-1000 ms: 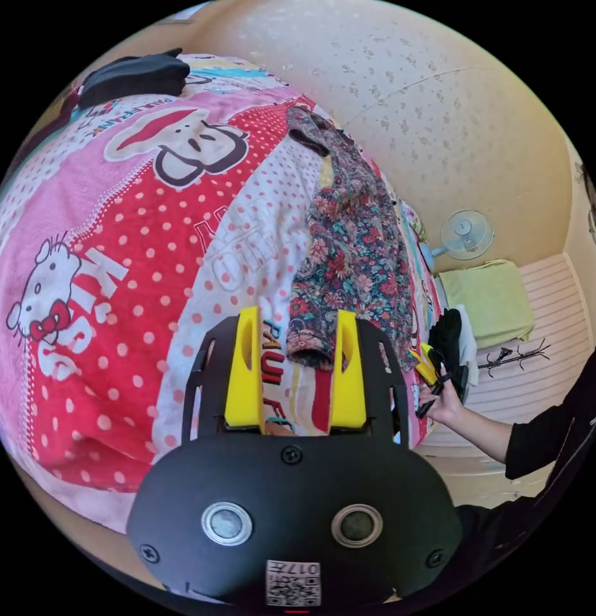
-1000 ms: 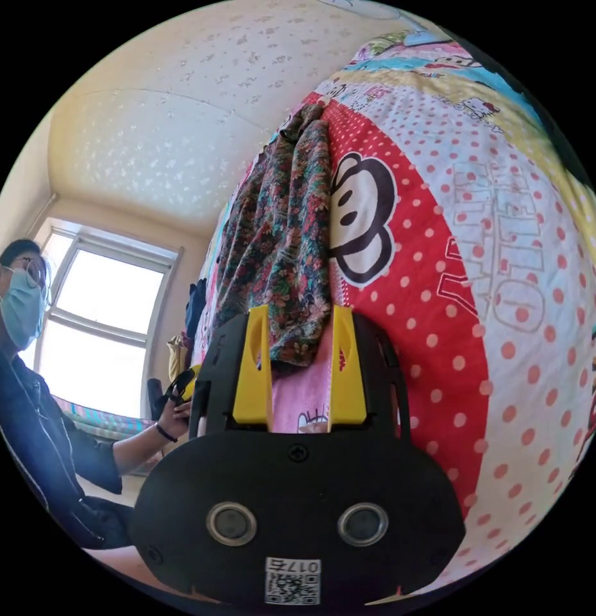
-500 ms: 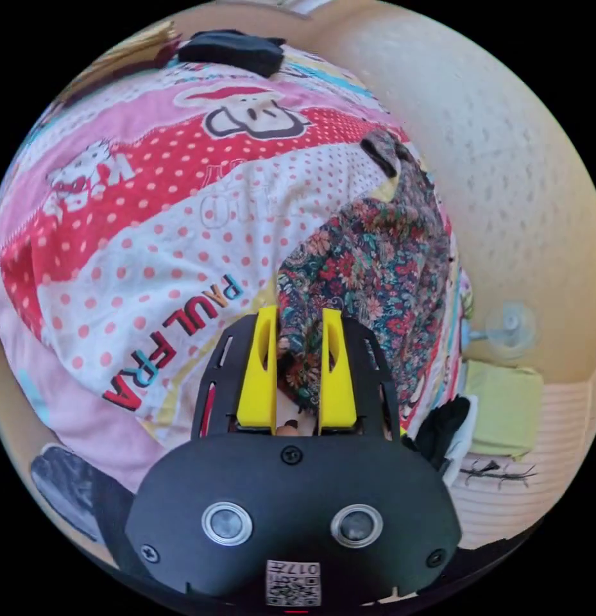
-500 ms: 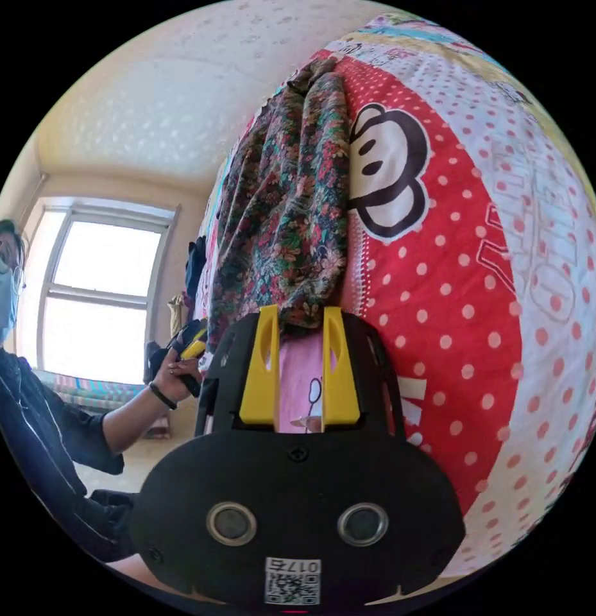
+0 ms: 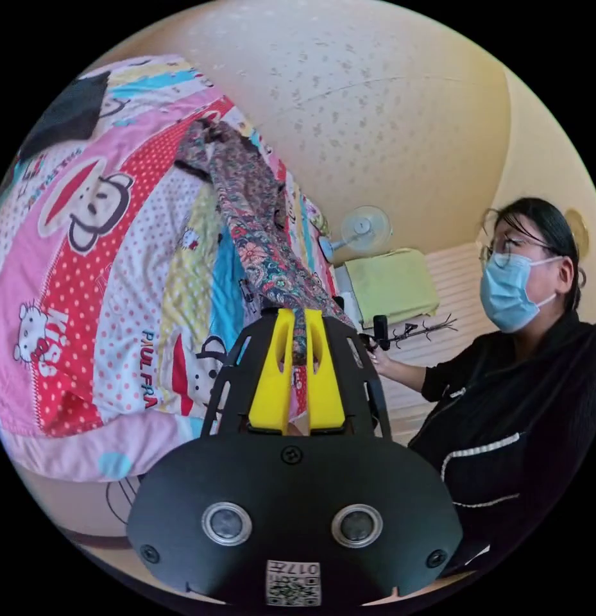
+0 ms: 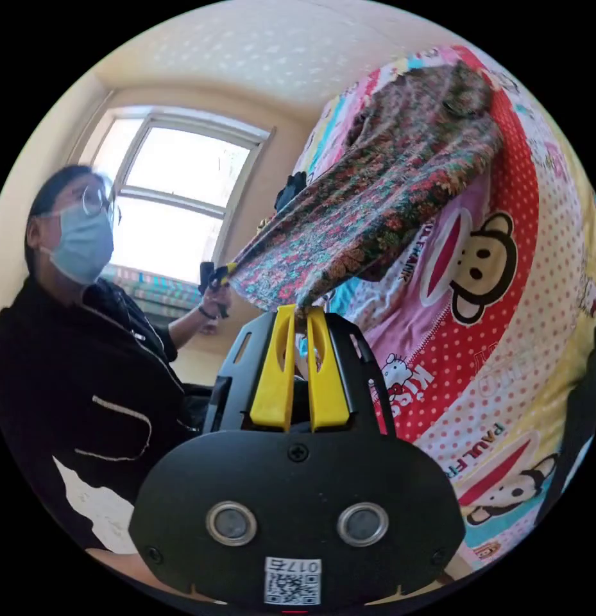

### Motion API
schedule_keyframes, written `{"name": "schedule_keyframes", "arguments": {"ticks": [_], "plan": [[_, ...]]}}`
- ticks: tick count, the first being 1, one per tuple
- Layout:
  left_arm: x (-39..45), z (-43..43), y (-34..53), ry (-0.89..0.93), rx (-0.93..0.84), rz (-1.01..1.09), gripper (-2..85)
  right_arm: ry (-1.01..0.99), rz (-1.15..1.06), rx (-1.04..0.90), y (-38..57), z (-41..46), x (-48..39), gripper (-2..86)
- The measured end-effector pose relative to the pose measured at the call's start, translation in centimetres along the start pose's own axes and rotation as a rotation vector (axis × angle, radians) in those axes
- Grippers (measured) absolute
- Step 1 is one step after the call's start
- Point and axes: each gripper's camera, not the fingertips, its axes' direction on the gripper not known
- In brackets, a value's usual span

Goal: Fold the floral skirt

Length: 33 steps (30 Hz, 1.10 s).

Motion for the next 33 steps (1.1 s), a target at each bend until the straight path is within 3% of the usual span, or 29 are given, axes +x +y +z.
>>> {"name": "schedule_keyframes", "arguments": {"ticks": [4, 7, 9, 11, 13, 15, 17, 20, 22, 24, 29, 33], "plan": [[5.5, -2.8, 3.0, -0.022, -0.092, 0.036, 0.9, 0.108, -0.098, -0.131, 3.1, 0.4, -8.1, 3.6], [6.0, -1.5, 10.0, -0.21, -0.25, -0.055, 0.9, 0.096, 0.088, -0.189, 8.3, 3.9, -7.1, 3.6], [3.9, 1.1, 16.1, -0.305, -0.281, -0.234, 0.8, 0.122, 0.252, -0.191, 11.8, 6.9, -4.5, 3.6], [1.6, 4.7, 20.0, -0.461, -0.302, -0.392, 0.8, 0.277, 0.46, -0.202, 15.7, 12.2, -0.3, 3.6], [0.0, 9.4, 22.1, -0.58, -0.405, -0.424, 0.9, 0.38, 0.522, -0.261, 15.7, 15.4, 1.7, 3.6], [0.0, 13.8, 22.5, -0.681, -0.503, -0.401, 1.1, 0.467, 0.438, -0.382, 13.4, 17.8, 1.8, 3.7], [1.8, 14.9, 21.9, -0.69, -0.54, -0.345, 1.2, 0.606, 0.108, -0.603, 10.8, 19.7, -1.2, 3.7], [7.2, 14.6, 21.2, -0.769, -0.599, -0.124, 1.6, 0.666, -0.109, -0.602, 12.8, 19.0, -6.1, 3.8], [10.2, 15.3, 22.1, -0.854, -0.646, 0.069, 2.2, 0.664, -0.045, -0.525, 13.5, 18.1, -7.6, 3.9], [10.7, 17.2, 24.3, -0.92, -0.716, 0.175, 3.1, 0.656, 0.005, -0.565, 13.5, 19.1, -7.8, 4.0], [6.3, 20.2, 26.1, -0.976, -0.723, 0.06, 4.1, 0.661, 0.194, -0.719, 11.4, 23.9, -4.9, 6.5], [6.2, 21.8, 27.3, -1.053, -0.704, 0.073, 8.2, 0.586, 0.219, -0.706, 10.7, 23.2, -3.7, 10.2]]}}
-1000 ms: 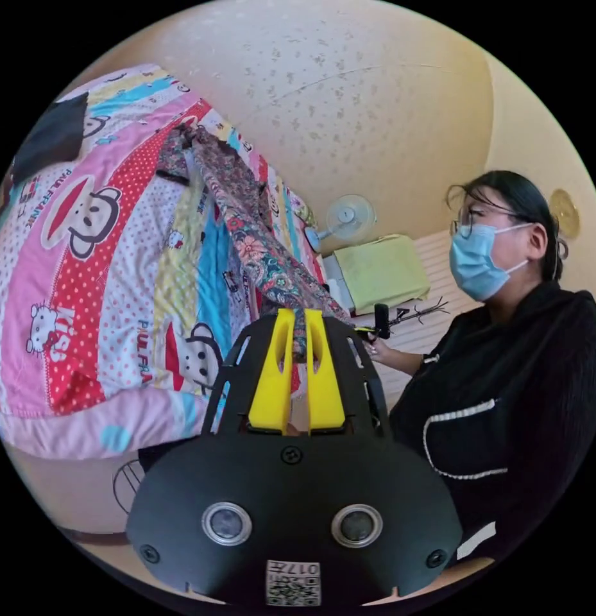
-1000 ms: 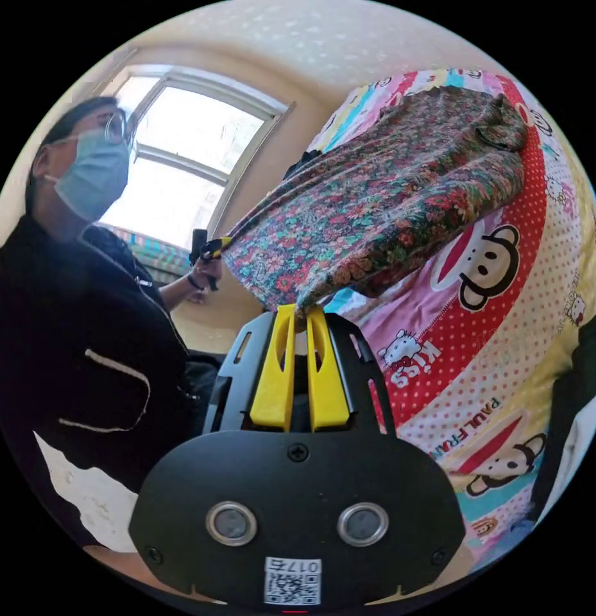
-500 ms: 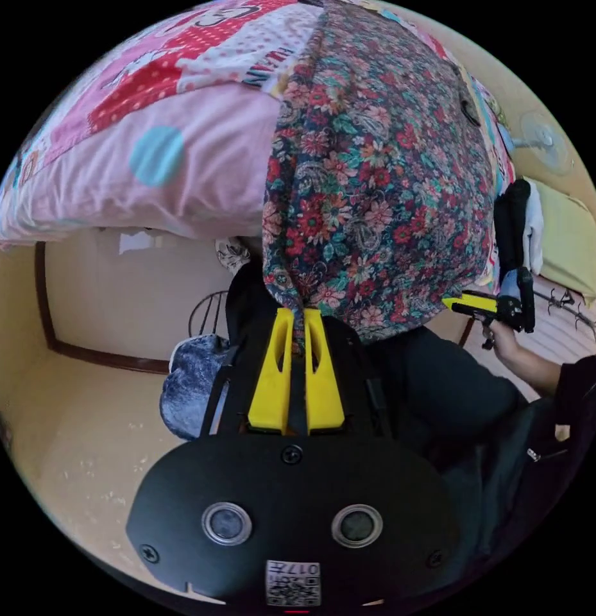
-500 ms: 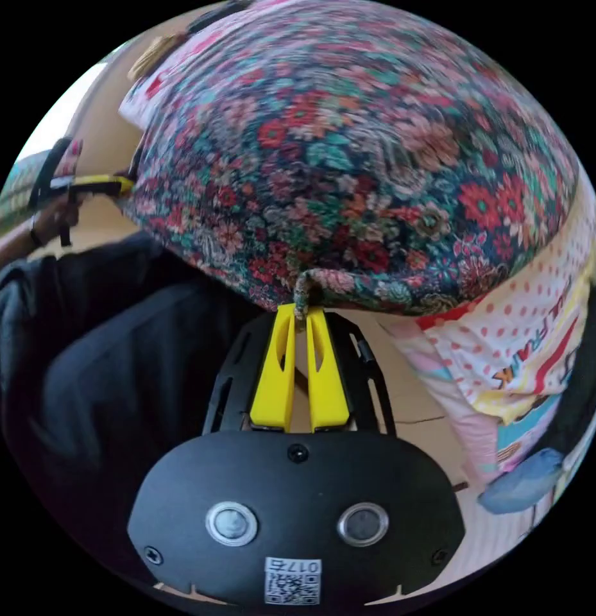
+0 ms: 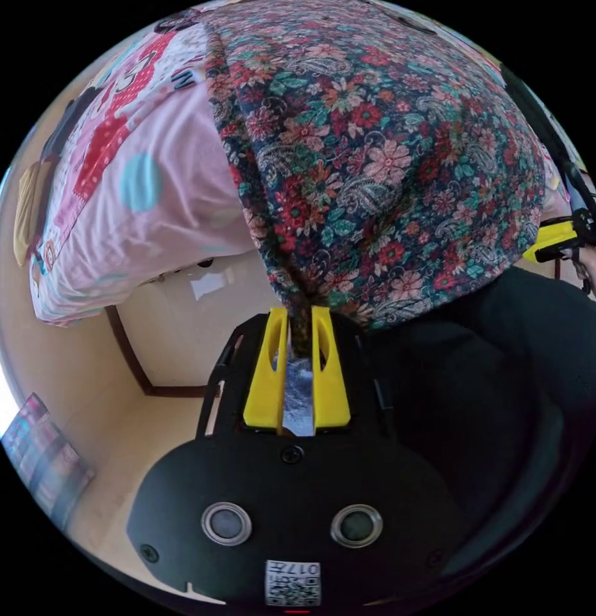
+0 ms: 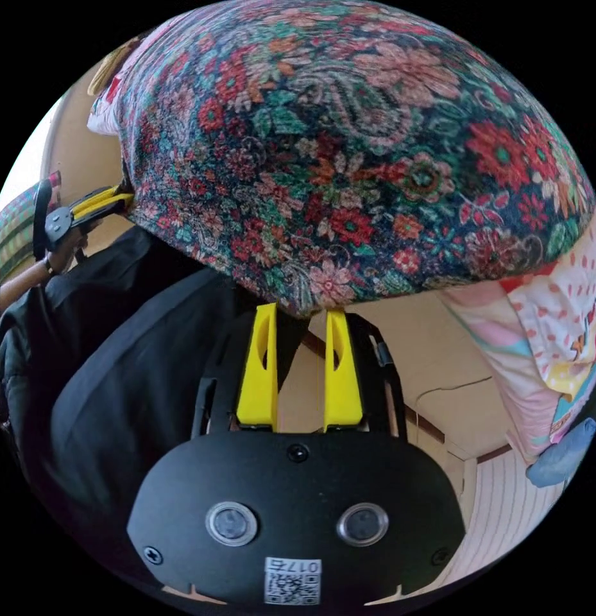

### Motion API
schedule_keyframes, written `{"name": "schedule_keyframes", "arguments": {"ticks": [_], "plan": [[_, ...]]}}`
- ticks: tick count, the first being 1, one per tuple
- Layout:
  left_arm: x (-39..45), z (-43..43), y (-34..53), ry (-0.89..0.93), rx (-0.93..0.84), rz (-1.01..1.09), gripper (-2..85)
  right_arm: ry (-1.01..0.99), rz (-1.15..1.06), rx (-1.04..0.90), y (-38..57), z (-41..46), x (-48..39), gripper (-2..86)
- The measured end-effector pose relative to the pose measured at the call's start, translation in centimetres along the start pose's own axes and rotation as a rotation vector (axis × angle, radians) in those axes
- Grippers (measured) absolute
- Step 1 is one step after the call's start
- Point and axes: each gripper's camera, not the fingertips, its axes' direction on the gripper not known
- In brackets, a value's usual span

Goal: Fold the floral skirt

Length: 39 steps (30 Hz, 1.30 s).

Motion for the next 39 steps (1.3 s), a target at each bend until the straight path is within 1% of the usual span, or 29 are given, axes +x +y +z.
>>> {"name": "schedule_keyframes", "arguments": {"ticks": [2, 4, 6, 7, 8, 9, 10, 11, 12, 13, 14, 15, 16, 18, 19, 21, 23, 24, 26, 29, 31, 32, 33, 34, 35, 36, 37, 38, 39], "plan": [[-0.3, -0.5, 1.1, 0.046, 0.03, -0.024, 9.9, -0.06, 0.019, -0.04, 1.9, -0.1, 1.4, 10.7], [-1.1, -0.6, 2.6, 0.063, -0.006, -0.058, 9.9, -0.087, 0.086, -0.067, 4.3, -0.1, 2.6, 9.7], [-3.0, 1.6, 5.1, -0.09, -0.23, -0.167, 7.9, -0.078, 0.19, -0.063, 7.0, -0.7, 3.9, 9.1], [-3.8, 2.2, 6.0, -0.133, -0.28, -0.211, 6.0, -0.084, 0.252, -0.025, 8.6, -1.7, 4.7, 8.8], [-5.3, 2.6, 7.9, -0.176, -0.334, -0.277, 2.2, -0.083, 0.299, 0.041, 9.8, -3.4, 5.5, 8.6], [-6.7, 1.8, 9.6, -0.102, -0.29, -0.314, 1.5, -0.072, 0.318, 0.082, 10.2, -4.4, 5.9, 8.6], [-7.4, 1.2, 10.2, -0.031, -0.248, -0.323, 1.1, -0.031, 0.348, 0.166, 10.5, -6.8, 6.6, 8.5], [-8.8, 0.1, 11.0, 0.135, -0.153, -0.347, 0.7, 0.011, 0.357, 0.275, 10.4, -9.6, 7.2, 8.4], [-10.4, -0.6, 11.1, 0.275, -0.076, -0.409, 0.4, 0.026, 0.355, 0.334, 10.3, -11.0, 7.5, 8.3], [-11.1, -1.0, 10.9, 0.33, -0.041, -0.448, 0.3, 0.037, 0.349, 0.446, 9.9, -13.6, 8.3, 8.3], [-12.0, -1.8, 9.9, 0.427, 0.047, -0.492, 0.0, 0.013, 0.346, 0.53, 9.2, -15.6, 9.4, 8.3], [-12.4, -3.1, 8.1, 0.504, 0.166, -0.491, -0.2, -0.005, 0.347, 0.559, 8.9, -16.4, 10.1, 8.3], [-12.4, -3.9, 6.9, 0.536, 0.226, -0.471, -0.3, -0.033, 0.348, 0.6, 8.1, -17.5, 11.3, 8.2], [-11.3, -6.7, 1.3, 0.651, 0.423, -0.351, -0.4, -0.05, 0.333, 0.609, 7.0, -17.6, 12.7, 7.9], [-10.9, -7.3, -0.2, 0.677, 0.46, -0.318, -0.4, -0.063, 0.308, 0.575, 6.2, -16.7, 13.4, 7.6], [-8.8, -8.1, -6.6, 0.746, 0.536, -0.193, -0.5, -0.114, 0.288, 0.521, 5.3, -14.6, 13.9, 6.7], [-7.4, -7.8, -10.9, 0.757, 0.549, -0.163, -0.5, -0.204, 0.288, 0.603, 5.6, -14.0, 13.1, 4.9], [-6.6, -7.5, -13.4, 0.778, 0.557, -0.134, -0.5, -0.203, 0.283, 0.63, 5.7, -14.3, 12.4, 4.5], [-5.5, -7.4, -16.6, 0.809, 0.561, -0.093, -0.5, -0.146, 0.247, 0.745, 6.4, -15.7, 8.4, 3.5], [-3.2, -7.8, -20.0, 0.821, 0.574, -0.012, -0.5, -0.166, 0.231, 0.776, 5.7, -14.1, 4.4, 2.6], [-1.5, -7.4, -21.4, 0.799, 0.56, 0.028, -0.5, -0.138, 0.157, 0.783, 4.8, -12.1, 2.2, 2.0], [-0.2, -6.5, -22.2, 0.762, 0.525, 0.058, -0.5, -0.093, 0.075, 0.746, 3.7, -10.4, 0.5, 1.7], [1.2, -4.6, -23.1, 0.703, 0.438, 0.08, -0.5, -0.086, 0.022, 0.685, 2.8, -9.3, -0.3, 1.6], [2.0, -3.3, -23.5, 0.663, 0.374, 0.084, -0.5, -0.067, 0.028, 0.583, 1.5, -7.4, -1.1, 1.5], [3.1, -0.3, -23.8, 0.594, 0.275, 0.091, -0.5, -0.08, 0.076, 0.644, 2.5, -7.4, -1.1, 1.5], [2.7, 1.1, -22.4, 0.628, 0.374, 0.078, -0.5, -0.112, 0.099, 0.674, 3.1, -7.5, -0.8, 1.6], [2.3, 1.9, -21.8, 0.655, 0.403, 0.067, -0.5, -0.198, 0.117, 0.73, 4.7, -7.9, -0.1, 1.8], [1.3, 3.5, -21.0, 0.724, 0.427, 0.045, -0.5, -0.273, 0.13, 0.809, 7.0, -8.4, 0.7, 2.1], [0.3, 4.6, -20.7, 0.791, 0.423, 0.036, -0.6, -0.302, 0.133, 0.856, 8.3, -8.6, 1.1, 2.3]]}}
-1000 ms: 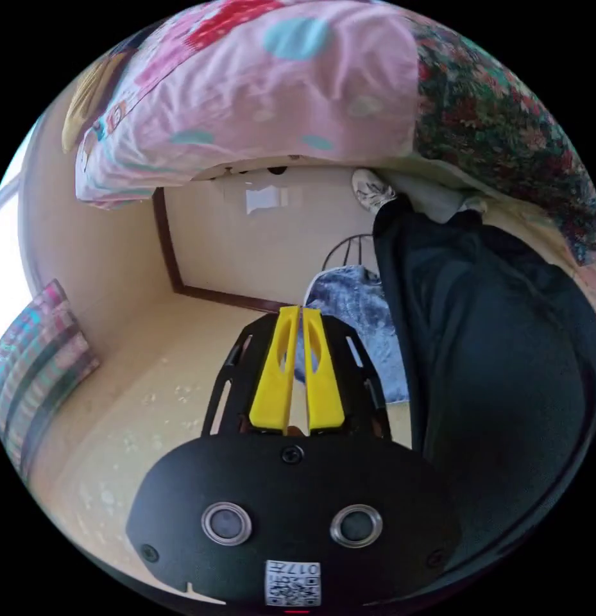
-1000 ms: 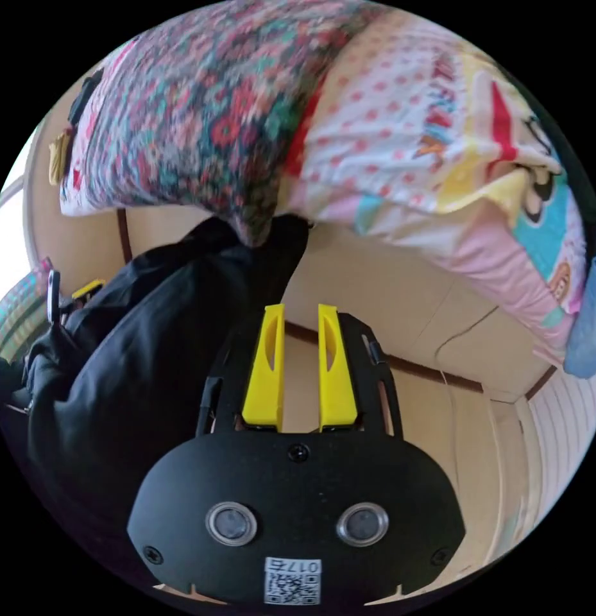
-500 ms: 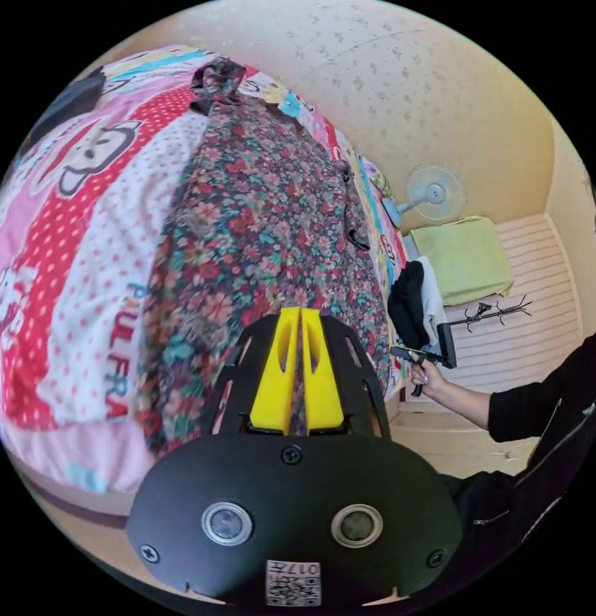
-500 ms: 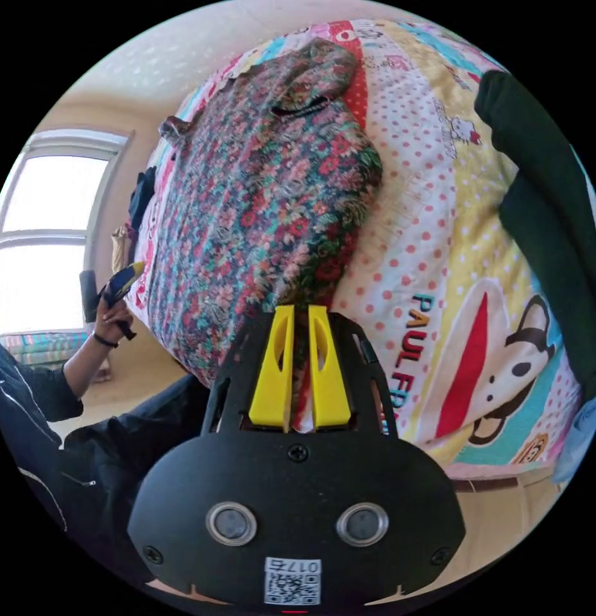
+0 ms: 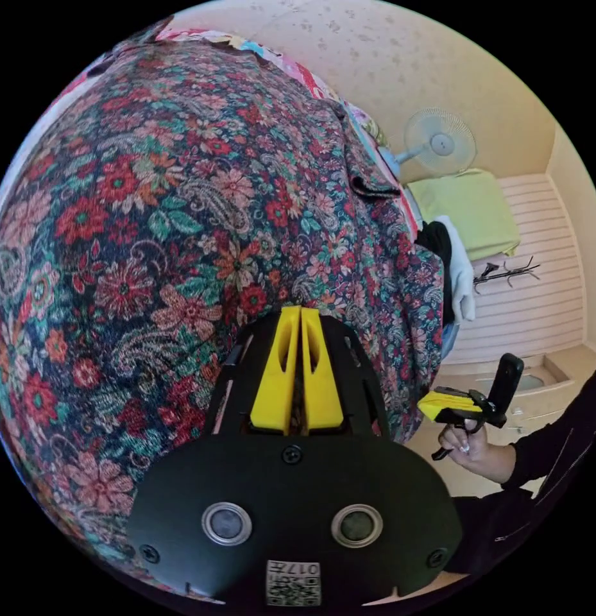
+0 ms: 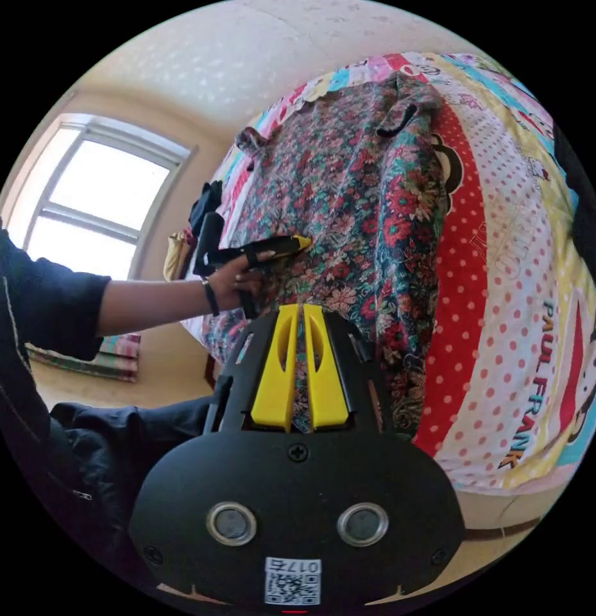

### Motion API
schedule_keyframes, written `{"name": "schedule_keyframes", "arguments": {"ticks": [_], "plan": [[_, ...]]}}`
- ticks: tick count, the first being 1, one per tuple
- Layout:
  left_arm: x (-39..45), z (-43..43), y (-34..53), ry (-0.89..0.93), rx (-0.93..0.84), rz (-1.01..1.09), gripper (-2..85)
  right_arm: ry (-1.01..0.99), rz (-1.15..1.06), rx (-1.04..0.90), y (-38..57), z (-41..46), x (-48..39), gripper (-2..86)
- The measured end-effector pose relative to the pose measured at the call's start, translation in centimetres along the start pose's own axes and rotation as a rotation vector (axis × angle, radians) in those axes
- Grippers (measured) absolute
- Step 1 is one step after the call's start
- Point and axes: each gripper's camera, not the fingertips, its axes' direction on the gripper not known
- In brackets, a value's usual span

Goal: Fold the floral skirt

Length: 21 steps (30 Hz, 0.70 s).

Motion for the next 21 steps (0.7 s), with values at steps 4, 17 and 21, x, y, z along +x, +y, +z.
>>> {"name": "schedule_keyframes", "arguments": {"ticks": [4, 17, 21], "plan": [[-2.6, 0.1, 1.6, 0.094, 0.002, -0.017, -0.6, 0.052, 0.111, 0.184, 4.4, -7.1, 4.6, 3.3], [-9.2, 0.3, 7.0, 0.347, 0.032, -0.068, -0.6, -0.426, 0.174, 0.131, 5.7, -0.5, 11.5, 1.8], [-10.5, 0.4, 8.4, 0.4, 0.034, -0.081, -0.7, -0.41, -0.081, -0.036, 2.5, 5.1, 3.4, 2.2]]}}
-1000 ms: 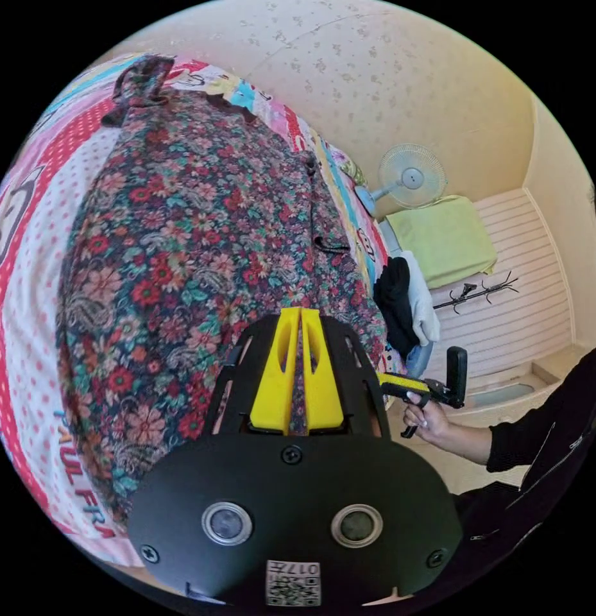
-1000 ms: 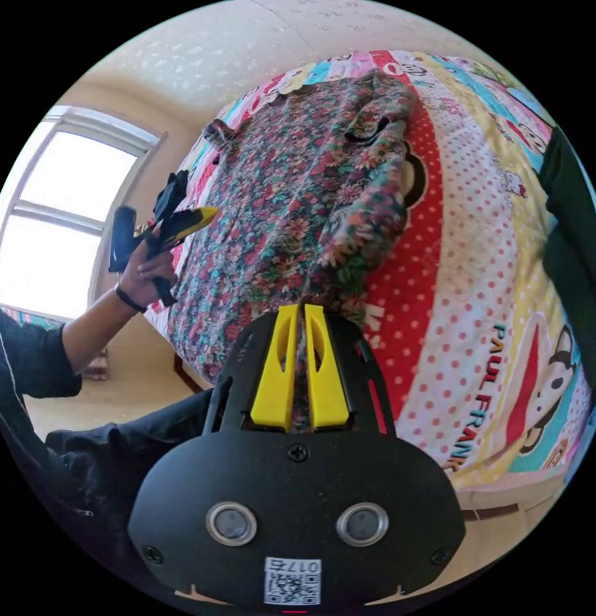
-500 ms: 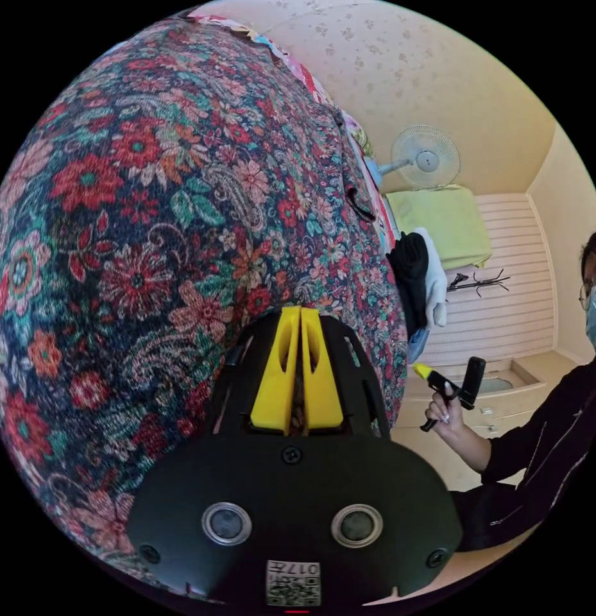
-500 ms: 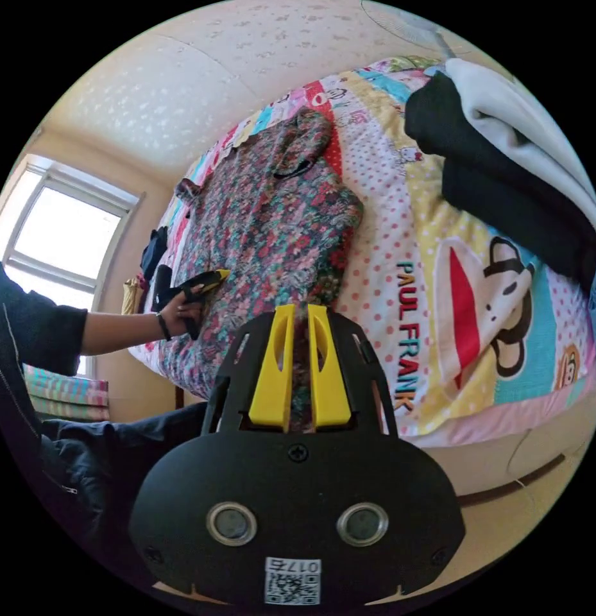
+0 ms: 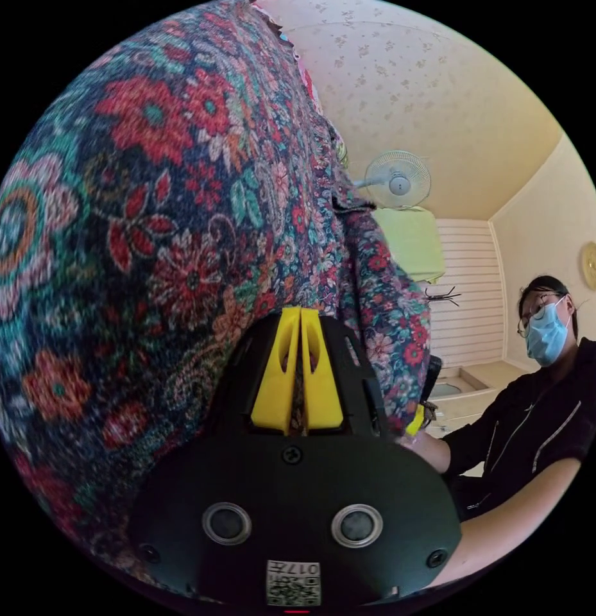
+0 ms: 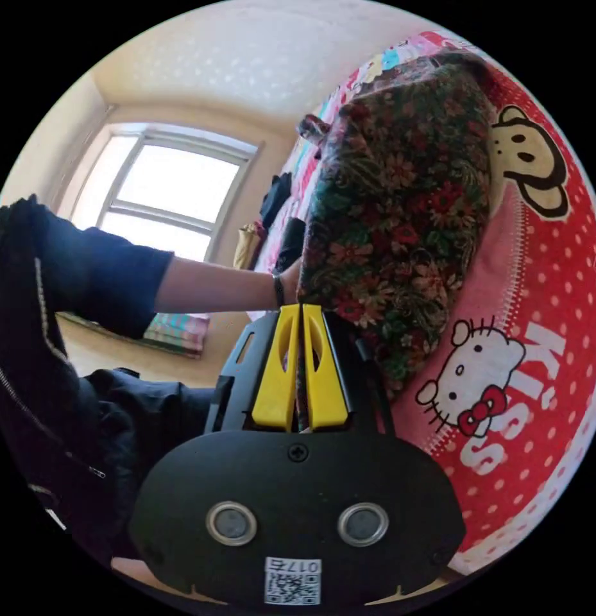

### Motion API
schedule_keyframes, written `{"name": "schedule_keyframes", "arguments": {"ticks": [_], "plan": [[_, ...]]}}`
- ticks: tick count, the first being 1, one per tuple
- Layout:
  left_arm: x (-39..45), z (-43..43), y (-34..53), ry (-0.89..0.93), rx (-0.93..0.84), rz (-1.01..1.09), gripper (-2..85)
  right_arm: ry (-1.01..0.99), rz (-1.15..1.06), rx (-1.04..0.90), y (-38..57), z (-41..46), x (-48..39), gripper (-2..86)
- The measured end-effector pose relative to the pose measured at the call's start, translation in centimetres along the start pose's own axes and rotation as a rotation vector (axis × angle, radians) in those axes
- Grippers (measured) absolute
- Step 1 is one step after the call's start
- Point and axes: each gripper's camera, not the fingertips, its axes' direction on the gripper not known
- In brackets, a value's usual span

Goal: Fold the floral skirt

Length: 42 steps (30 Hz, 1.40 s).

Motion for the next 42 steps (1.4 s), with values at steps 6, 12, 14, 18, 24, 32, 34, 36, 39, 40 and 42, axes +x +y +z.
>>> {"name": "schedule_keyframes", "arguments": {"ticks": [6, 12, 14, 18, 24, 32, 34, 36, 39, 40, 42], "plan": [[-0.7, -0.3, 1.7, 0.005, 0.002, -0.002, -0.7, 0.176, 0.032, -0.223, -2.1, 6.2, 0.9, 5.9], [-1.3, -0.4, 3.2, 0.032, 0.005, 0.003, -0.7, 0.051, -0.109, -0.014, -0.5, -2.6, 0.6, 7.9], [-1.5, -0.4, 3.6, 0.038, 0.008, 0.007, -0.7, 0.21, -0.094, 0.009, -0.5, -5.0, 3.2, 8.3], [-1.6, -0.4, 4.5, 0.048, 0.01, 0.009, -0.7, 0.193, -0.159, -0.143, -3.4, -3.8, 6.7, 9.0], [-1.6, -0.2, 5.6, 0.051, 0.012, 0.01, -0.7, 0.212, -0.174, -0.335, -6.4, 1.7, 8.0, 6.3], [-1.4, 0.1, 6.9, 0.06, 0.015, 0.014, -0.7, 0.17, -0.019, -0.339, -9.4, -5.8, 1.9, 3.2], [-1.4, 0.1, 7.1, 0.062, 0.016, 0.016, -0.7, 0.177, 0.025, -0.293, -10.9, -9.8, -0.3, 3.1], [-1.3, 0.2, 7.5, 0.066, 0.018, 0.017, -0.7, 0.235, 0.134, -0.267, -12.3, -14.2, -2.1, 3.0], [-1.2, 0.3, 7.8, 0.071, 0.019, 0.019, -0.7, 0.5, 0.306, -0.314, -13.4, -19.2, -2.5, 2.9], [-1.2, 0.4, 7.9, 0.073, 0.02, 0.019, -0.7, 0.603, 0.366, -0.348, -13.7, -19.8, -1.0, 2.8], [-1.2, 0.5, 8.2, 0.078, 0.021, 0.019, -0.7, 0.632, 0.458, -0.364, -14.1, -19.6, 3.1, 2.6]]}}
